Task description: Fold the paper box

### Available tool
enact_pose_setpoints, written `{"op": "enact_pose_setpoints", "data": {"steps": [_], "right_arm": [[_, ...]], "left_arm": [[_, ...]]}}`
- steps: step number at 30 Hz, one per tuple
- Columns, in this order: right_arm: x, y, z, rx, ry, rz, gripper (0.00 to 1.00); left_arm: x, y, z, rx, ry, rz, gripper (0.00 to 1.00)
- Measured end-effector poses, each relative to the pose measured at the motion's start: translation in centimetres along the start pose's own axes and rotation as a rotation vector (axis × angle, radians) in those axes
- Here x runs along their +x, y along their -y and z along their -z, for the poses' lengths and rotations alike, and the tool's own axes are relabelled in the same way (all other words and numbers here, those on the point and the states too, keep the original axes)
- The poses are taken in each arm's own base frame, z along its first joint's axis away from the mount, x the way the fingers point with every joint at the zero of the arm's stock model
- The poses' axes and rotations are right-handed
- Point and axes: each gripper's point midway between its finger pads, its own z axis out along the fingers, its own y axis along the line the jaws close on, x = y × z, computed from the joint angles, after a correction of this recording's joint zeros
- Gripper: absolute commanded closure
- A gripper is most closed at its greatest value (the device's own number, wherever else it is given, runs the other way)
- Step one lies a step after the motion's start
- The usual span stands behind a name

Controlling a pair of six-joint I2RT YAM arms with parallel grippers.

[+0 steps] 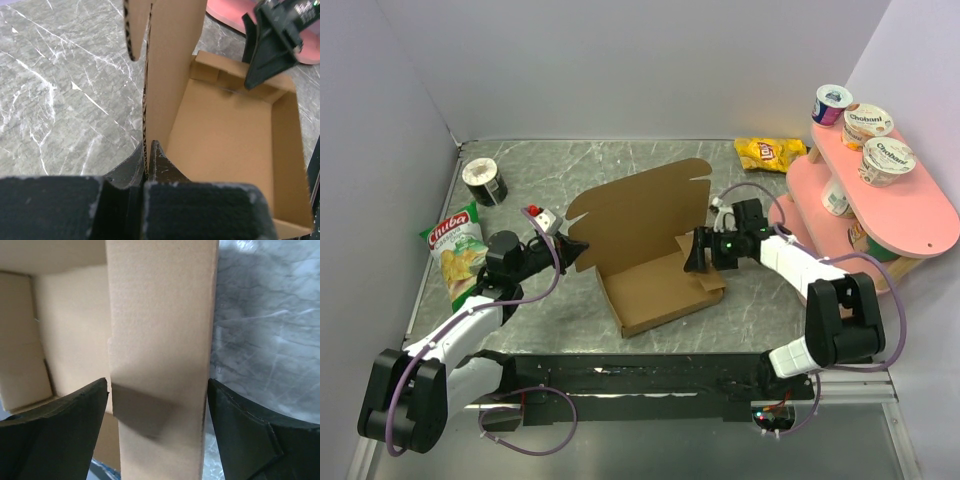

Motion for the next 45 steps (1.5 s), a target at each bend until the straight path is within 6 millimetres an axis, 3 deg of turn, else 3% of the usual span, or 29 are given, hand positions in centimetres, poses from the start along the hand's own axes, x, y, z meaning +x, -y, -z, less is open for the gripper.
{"op": "enact_pose_setpoints", "data": {"steps": [8, 14, 21, 30, 35, 41, 45], "right_arm": [[-2.5, -0.3, 3.7, -0.120, 0.136, -0.050, 0.11], [-2.5, -0.3, 3.8, -0.147, 0.141, -0.070, 0.12], [-2.1, 1.7, 3.2, -0.091, 0.138, -0.122, 0.16], [-3.7, 5.2, 5.2, -0.015, 0.253, -0.215, 0.19], [-3.6, 5.6, 4.2, -0.045, 0.240, -0.260, 0.19], [-1.3, 5.3, 2.3, -0.105, 0.172, -0.311, 0.18], [-1.0, 4.6, 1.9, -0.127, 0.155, -0.299, 0.18]], "left_arm": [[0.1, 0.0, 0.0, 0.000, -0.004, 0.003, 0.99], [0.0, 0.1, 0.1, 0.001, -0.002, 0.001, 0.99], [0.0, 0.1, 0.1, 0.002, -0.002, 0.001, 0.99], [0.0, 0.1, 0.1, 0.002, -0.003, 0.001, 0.99], [0.0, 0.1, 0.1, 0.002, -0.003, 0.002, 0.99], [0.0, 0.1, 0.1, 0.002, -0.002, 0.001, 0.99], [0.0, 0.1, 0.1, 0.002, -0.002, 0.001, 0.99]]}}
